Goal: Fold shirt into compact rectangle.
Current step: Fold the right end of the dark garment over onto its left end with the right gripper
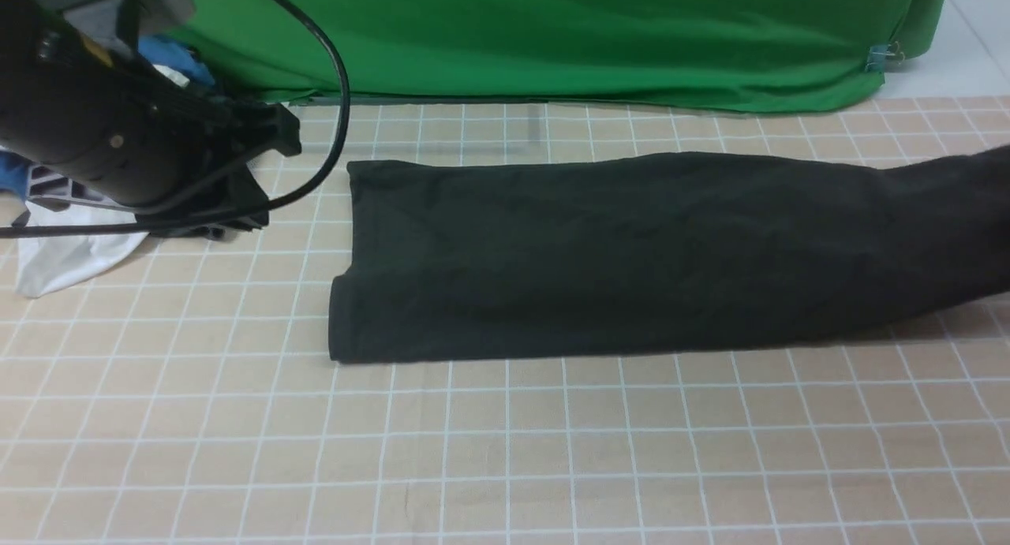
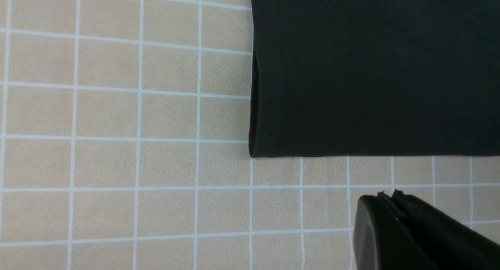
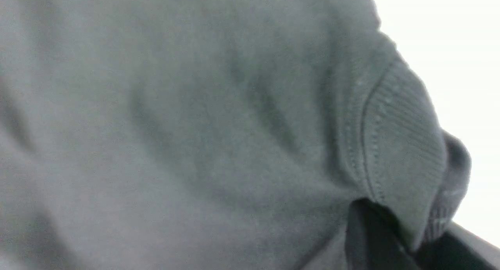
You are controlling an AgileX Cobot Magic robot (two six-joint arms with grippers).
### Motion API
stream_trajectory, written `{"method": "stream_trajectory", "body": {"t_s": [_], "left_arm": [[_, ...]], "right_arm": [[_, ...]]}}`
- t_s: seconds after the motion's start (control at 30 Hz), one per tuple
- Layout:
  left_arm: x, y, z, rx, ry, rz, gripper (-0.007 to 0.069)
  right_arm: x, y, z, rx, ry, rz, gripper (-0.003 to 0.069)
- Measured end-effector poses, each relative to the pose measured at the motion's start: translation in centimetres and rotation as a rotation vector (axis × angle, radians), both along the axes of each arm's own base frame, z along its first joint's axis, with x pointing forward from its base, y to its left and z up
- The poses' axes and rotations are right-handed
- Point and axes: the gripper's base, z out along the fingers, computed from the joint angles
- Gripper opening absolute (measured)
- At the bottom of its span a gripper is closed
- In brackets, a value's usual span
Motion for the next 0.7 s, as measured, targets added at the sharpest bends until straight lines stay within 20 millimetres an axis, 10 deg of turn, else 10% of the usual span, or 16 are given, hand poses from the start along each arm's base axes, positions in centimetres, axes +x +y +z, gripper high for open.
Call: {"method": "stream_trajectory", "body": {"t_s": [0.17, 0.43, 0.7], "left_arm": [[0.0, 0.0, 0.0, 0.005, 0.000, 0.000, 0.0013], [0.0, 0.0, 0.0, 0.001, 0.001, 0.000, 0.0013], [0.0, 0.0, 0.0, 0.001, -0.002, 0.000, 0.0013]], "right_arm": [[0.2, 4.2, 3.2, 0.026, -0.086, 0.074, 0.0125], [0.9, 17.8, 8.4, 0.187, -0.279, 0.340, 0.0125], [0.2, 30.4, 8.4, 0.355, -0.389, 0.538, 0.0125]]}}
